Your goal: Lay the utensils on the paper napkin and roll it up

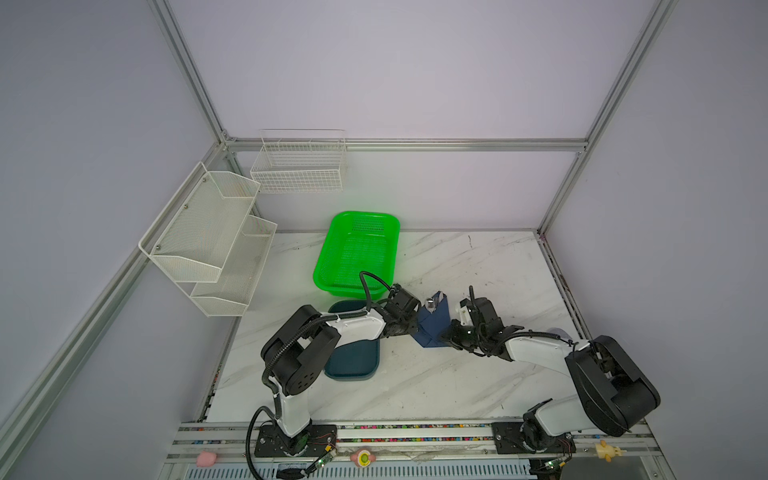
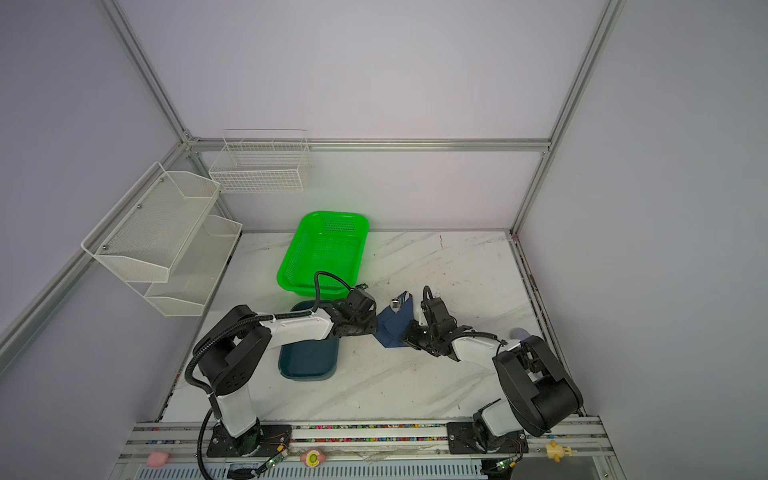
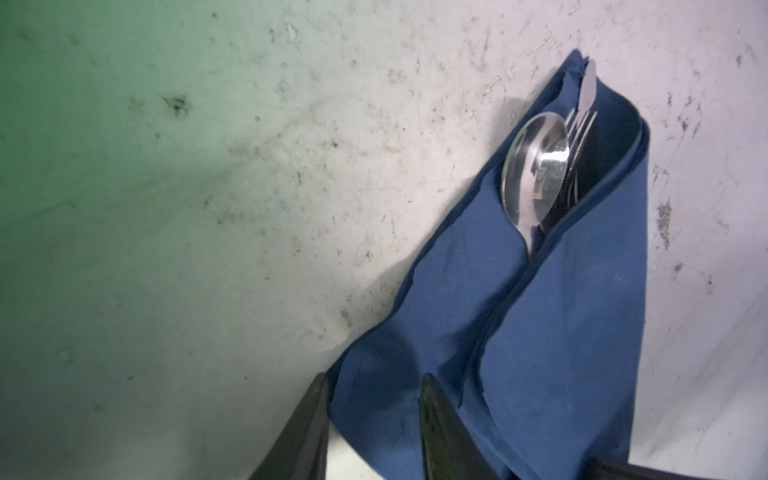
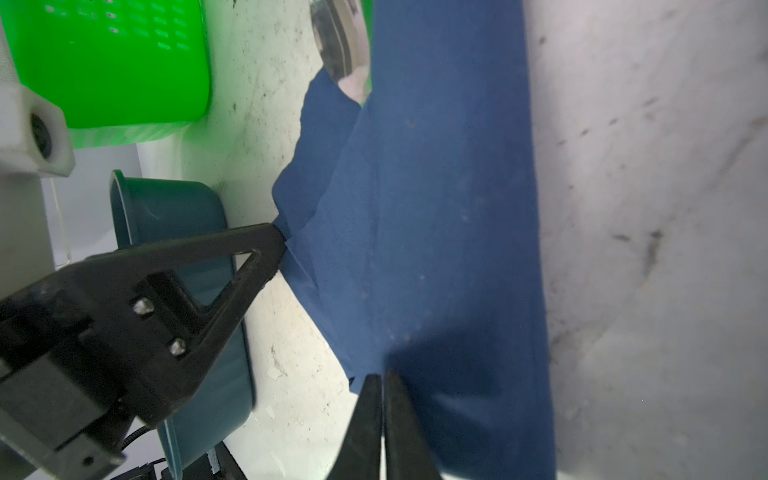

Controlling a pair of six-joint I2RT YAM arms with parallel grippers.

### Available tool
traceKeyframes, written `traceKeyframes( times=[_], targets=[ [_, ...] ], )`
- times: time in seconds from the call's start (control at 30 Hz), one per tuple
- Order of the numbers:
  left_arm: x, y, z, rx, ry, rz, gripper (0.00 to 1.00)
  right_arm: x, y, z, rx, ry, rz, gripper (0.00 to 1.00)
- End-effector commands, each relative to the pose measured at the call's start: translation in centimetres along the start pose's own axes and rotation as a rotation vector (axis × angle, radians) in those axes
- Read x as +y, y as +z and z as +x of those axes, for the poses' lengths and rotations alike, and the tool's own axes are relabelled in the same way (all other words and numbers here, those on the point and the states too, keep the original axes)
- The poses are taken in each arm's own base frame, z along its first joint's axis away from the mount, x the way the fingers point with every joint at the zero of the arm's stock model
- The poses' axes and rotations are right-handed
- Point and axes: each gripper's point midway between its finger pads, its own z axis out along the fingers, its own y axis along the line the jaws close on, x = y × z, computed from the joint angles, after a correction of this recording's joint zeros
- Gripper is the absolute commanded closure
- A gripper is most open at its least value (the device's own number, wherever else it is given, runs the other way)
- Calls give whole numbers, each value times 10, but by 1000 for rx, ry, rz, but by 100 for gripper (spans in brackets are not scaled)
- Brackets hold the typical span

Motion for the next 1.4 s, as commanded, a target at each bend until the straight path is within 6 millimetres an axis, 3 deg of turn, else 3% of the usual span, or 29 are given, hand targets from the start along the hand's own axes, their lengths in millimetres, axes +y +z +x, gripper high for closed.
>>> traceKeyframes(
  times=[0.0,0.2,0.47,0.77,1.1,1.37],
  targets=[
    [24,-7,12,2,-43,-61,61,-10,2,5,7,11,32,91],
    [33,-10,15,-5,-64,-102,58,-8,2,3,5,11,27,91],
    [23,7,22,35,-69,-67,69,-8,2,4,6,11,31,91],
    [23,10,21,17,-92,-53,82,-11,2,5,7,7,38,91],
    [-15,-16,-18,-114,-2,82,96,-14,6,6,13,13,38,91],
    [-33,-34,-27,-131,14,155,98,-3,6,4,15,10,-6,91]
  ],
)
